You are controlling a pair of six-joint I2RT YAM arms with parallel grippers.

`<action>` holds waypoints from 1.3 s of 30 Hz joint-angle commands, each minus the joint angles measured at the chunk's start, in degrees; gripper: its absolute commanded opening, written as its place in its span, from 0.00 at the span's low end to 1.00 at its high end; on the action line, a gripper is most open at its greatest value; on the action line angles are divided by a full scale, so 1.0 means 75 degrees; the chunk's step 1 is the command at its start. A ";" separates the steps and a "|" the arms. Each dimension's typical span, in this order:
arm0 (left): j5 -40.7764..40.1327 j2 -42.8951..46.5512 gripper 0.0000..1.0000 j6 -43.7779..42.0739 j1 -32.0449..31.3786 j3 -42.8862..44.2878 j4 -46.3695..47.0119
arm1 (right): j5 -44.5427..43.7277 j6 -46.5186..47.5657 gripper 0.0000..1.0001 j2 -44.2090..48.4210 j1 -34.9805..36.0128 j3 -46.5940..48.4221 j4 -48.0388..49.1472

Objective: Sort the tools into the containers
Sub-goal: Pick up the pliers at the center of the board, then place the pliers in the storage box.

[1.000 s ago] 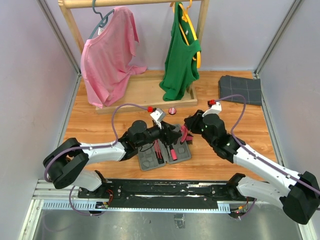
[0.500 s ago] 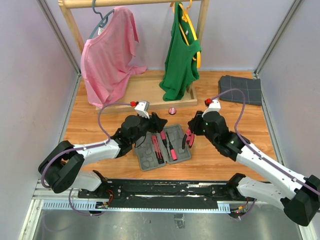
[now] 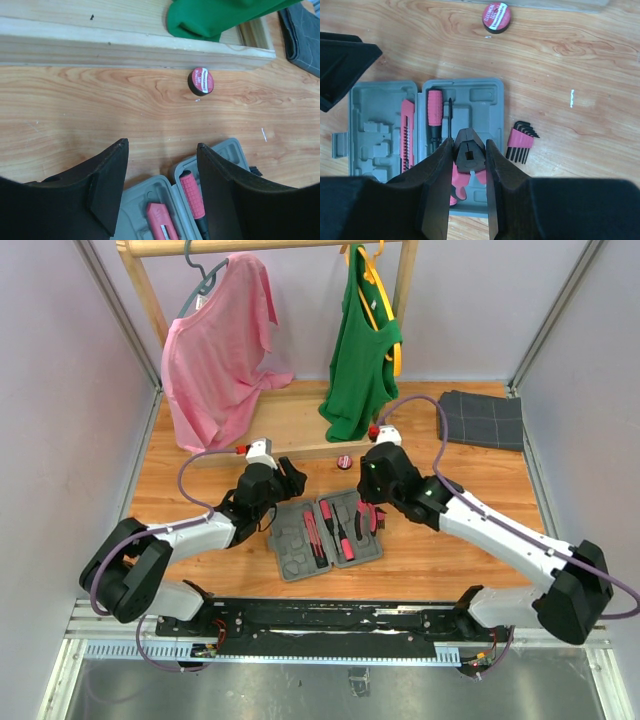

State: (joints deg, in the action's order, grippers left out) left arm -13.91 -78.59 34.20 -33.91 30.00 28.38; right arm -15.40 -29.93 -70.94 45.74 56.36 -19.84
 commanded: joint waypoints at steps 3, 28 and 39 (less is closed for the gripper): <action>-0.0183 -0.0148 0.61 0.0187 0.0067 0.0150 -0.0070 | -0.0294 0.0343 0.01 -0.0909 0.0346 0.1168 -0.0806; -0.0032 -0.0004 0.61 0.0146 0.0062 0.0163 -0.0096 | 0.0436 0.0322 0.01 -0.2783 0.0425 0.2746 -0.2772; 0.0032 -0.0069 0.61 0.0152 0.0068 0.0184 -0.0093 | 0.0629 0.0398 0.01 -0.3242 0.0419 0.2862 -0.3027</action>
State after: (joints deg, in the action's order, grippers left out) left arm -13.74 -79.24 35.00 -33.87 30.00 27.22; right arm -11.22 -27.99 -94.37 48.01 75.37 -40.38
